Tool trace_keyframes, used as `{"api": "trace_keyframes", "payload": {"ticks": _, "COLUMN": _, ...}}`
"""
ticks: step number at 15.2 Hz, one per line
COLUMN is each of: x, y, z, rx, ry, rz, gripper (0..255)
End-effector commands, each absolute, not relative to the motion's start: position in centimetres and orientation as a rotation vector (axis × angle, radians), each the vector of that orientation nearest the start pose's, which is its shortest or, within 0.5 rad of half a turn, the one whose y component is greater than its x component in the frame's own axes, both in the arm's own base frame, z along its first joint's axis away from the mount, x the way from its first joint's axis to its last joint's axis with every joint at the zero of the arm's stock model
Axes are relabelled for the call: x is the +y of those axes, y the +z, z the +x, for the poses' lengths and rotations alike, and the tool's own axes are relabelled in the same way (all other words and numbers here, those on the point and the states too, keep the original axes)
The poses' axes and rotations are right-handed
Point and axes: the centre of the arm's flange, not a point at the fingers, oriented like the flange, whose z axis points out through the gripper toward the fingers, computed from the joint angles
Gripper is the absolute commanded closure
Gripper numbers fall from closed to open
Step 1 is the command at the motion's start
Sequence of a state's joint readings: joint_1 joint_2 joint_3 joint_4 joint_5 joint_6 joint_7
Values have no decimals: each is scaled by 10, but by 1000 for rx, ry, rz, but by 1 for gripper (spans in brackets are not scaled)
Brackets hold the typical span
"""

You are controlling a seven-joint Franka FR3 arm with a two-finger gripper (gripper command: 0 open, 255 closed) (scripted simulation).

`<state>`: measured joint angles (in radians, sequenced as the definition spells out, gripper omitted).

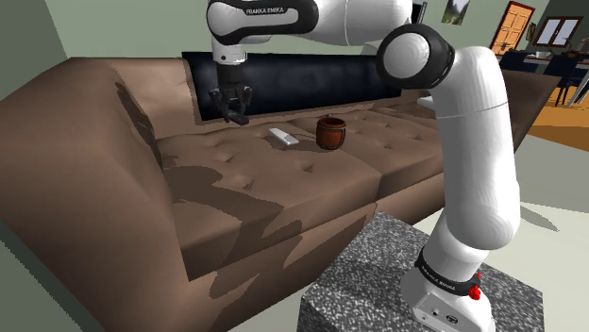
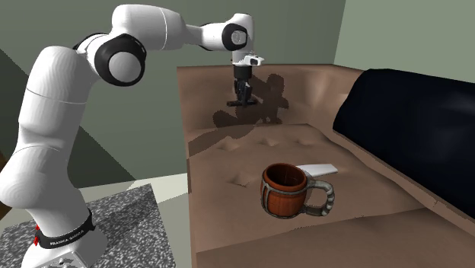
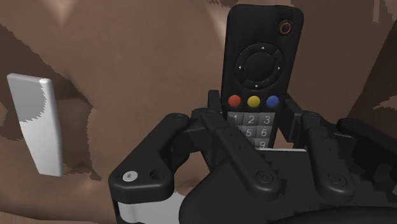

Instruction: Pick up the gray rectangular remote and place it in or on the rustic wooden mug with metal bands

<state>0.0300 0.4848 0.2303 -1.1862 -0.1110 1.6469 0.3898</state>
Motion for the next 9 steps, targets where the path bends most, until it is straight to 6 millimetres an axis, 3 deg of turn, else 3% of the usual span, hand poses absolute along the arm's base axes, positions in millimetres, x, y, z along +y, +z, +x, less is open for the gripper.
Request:
{"api": "trace_keyframes", "payload": {"ticks": 1, "x": 130, "y": 526, "z": 682, "rx": 228, "ry": 18, "rz": -3141, "gripper": 255}}
{"api": "trace_keyframes", "payload": {"ticks": 2, "x": 130, "y": 530, "z": 682, "rx": 228, "ry": 18, "rz": -3141, "gripper": 255}}
{"api": "trace_keyframes", "payload": {"ticks": 9, "x": 40, "y": 530, "z": 662, "rx": 228, "ry": 18, "rz": -3141, "gripper": 255}}
